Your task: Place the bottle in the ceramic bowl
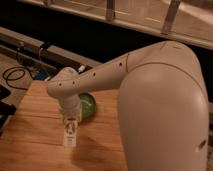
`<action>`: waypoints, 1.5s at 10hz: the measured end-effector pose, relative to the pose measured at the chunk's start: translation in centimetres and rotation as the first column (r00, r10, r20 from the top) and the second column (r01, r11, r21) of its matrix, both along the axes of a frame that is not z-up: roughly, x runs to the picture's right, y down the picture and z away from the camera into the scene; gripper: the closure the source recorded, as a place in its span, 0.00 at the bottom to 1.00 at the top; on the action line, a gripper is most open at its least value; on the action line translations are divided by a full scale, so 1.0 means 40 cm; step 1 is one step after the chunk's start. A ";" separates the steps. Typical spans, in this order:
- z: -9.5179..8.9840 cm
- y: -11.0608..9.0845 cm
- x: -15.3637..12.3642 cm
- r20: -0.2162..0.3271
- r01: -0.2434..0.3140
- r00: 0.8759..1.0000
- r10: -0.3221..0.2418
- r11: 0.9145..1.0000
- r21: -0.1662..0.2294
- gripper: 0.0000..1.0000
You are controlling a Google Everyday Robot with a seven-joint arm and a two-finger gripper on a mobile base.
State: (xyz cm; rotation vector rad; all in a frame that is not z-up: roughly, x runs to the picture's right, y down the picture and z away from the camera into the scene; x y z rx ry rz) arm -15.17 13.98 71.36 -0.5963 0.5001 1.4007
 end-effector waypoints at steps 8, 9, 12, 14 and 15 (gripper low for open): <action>0.186 -0.307 -0.033 0.219 -0.031 0.976 -0.002 0.989 0.145 1.00; 0.197 -0.315 -0.059 0.246 -0.034 0.969 -0.004 0.988 0.152 0.99; 0.214 -0.317 -0.111 0.283 -0.030 0.959 -0.017 0.986 0.163 0.87; 0.211 -0.317 -0.118 0.287 -0.030 0.958 -0.019 0.986 0.162 0.65; 0.212 -0.317 -0.116 0.286 -0.029 0.958 -0.019 0.986 0.162 0.55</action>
